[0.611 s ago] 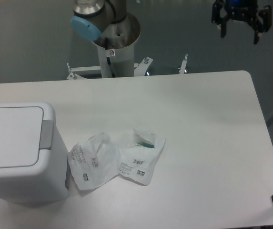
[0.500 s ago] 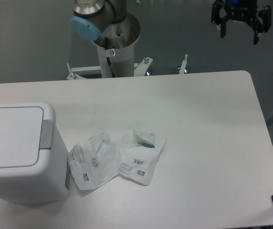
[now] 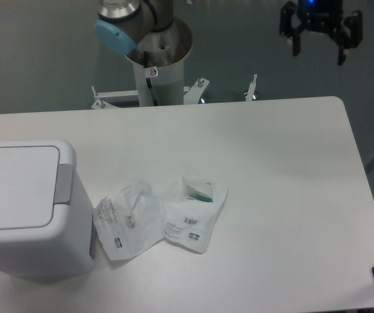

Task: Open the trash can
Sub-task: 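Move the open gripper from its raised position toward the white trash can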

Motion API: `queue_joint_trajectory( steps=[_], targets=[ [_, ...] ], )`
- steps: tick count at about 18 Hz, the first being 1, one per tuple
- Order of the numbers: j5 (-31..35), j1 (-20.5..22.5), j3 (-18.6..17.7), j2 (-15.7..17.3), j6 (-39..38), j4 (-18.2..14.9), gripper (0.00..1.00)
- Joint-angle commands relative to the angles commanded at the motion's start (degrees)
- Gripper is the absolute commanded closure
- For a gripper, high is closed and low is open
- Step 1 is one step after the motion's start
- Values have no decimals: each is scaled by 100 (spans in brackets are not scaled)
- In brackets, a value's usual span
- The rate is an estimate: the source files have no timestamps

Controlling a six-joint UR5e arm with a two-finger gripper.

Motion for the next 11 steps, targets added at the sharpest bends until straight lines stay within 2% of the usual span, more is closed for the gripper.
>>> queue_joint_trajectory(
  steps=[4,7,11],
  targets=[
    [-132,-658,35,53,-1221,0,0],
    [-368,-1159,149,-8,-2625,35,0],
    [-983,-1721,193,-236,-4919,816,0]
  ],
)
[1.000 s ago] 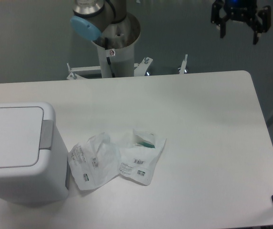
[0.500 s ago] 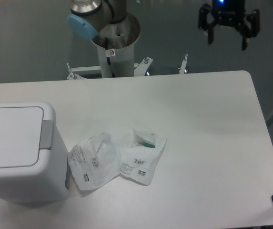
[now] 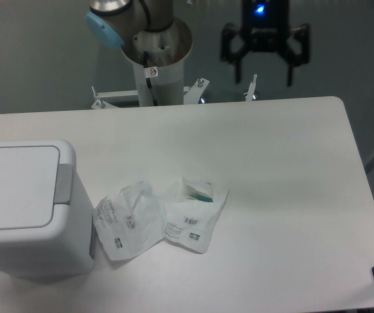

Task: Open the trash can
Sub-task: 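Lower the gripper and bring it over the trash can's lid edge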

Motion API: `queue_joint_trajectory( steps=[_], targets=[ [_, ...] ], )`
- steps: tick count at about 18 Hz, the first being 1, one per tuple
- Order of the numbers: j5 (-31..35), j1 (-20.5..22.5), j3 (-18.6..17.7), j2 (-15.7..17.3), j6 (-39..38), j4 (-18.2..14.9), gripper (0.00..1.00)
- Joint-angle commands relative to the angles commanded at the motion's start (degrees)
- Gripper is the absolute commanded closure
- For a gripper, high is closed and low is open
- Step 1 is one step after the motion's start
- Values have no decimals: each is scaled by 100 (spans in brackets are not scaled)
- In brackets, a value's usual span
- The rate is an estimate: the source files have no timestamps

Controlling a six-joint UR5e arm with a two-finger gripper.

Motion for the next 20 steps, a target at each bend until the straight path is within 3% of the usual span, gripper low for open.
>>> queue_joint_trajectory(
  steps=[3,8,11,20],
  targets=[
    [-89,-370,123,-307,-751,484,0],
    [-90,-634,571,-703,-1577,512,0],
    [-98,-661,598,-748,-1789,520,0],
    [-81,-1284,589,-766,-2720,529,0]
  ],
)
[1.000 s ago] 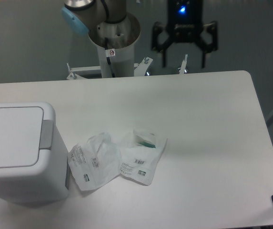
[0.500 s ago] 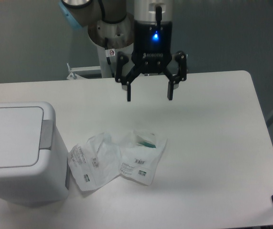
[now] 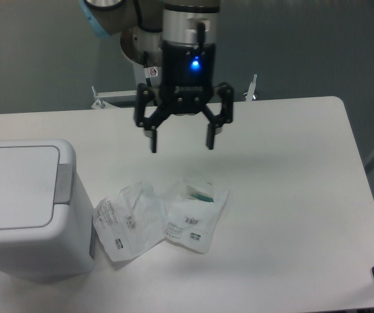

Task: Open the trash can
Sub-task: 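Lower the gripper and bring it over the trash can's lid edge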

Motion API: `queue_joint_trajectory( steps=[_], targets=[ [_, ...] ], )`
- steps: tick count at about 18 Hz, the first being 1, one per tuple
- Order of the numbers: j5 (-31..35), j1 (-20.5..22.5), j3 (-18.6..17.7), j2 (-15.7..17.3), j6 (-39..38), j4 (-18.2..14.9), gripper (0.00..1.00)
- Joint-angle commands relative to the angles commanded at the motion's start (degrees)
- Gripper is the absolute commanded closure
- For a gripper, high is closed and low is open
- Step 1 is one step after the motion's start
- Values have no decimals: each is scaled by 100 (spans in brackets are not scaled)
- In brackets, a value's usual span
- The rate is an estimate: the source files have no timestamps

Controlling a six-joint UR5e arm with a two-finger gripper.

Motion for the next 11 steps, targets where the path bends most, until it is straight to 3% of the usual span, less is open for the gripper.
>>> queue_joint_trajectory(
  steps=[6,11],
  targets=[
    [26,-544,-70,-272,-194,0,0],
    [26,-739,-106,-387,-212,0,0]
  ],
)
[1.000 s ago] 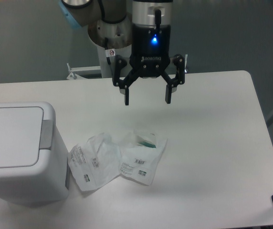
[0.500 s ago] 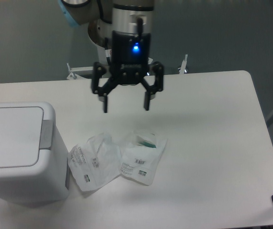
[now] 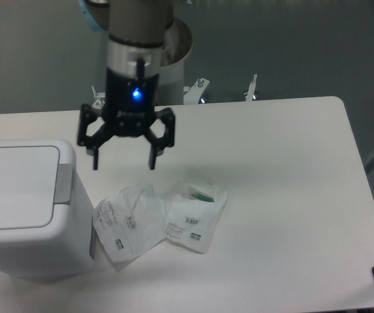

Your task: Open the trash can

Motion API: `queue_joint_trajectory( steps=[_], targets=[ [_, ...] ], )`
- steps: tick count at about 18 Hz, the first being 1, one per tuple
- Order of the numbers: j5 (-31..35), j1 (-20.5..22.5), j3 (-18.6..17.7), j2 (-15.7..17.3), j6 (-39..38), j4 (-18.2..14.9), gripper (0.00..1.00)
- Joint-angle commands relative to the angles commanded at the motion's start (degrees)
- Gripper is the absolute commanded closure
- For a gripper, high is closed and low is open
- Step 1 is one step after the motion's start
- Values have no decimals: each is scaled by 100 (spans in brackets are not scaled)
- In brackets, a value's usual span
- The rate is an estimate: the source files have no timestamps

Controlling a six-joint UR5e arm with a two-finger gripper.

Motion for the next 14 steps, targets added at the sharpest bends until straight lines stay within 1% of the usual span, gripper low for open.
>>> queue_joint_trajectory(
  steps=[6,14],
  targets=[
    [9,-193,-44,-114,0,44,0],
    [9,-255,-62,-193,0,44,0]
  ],
)
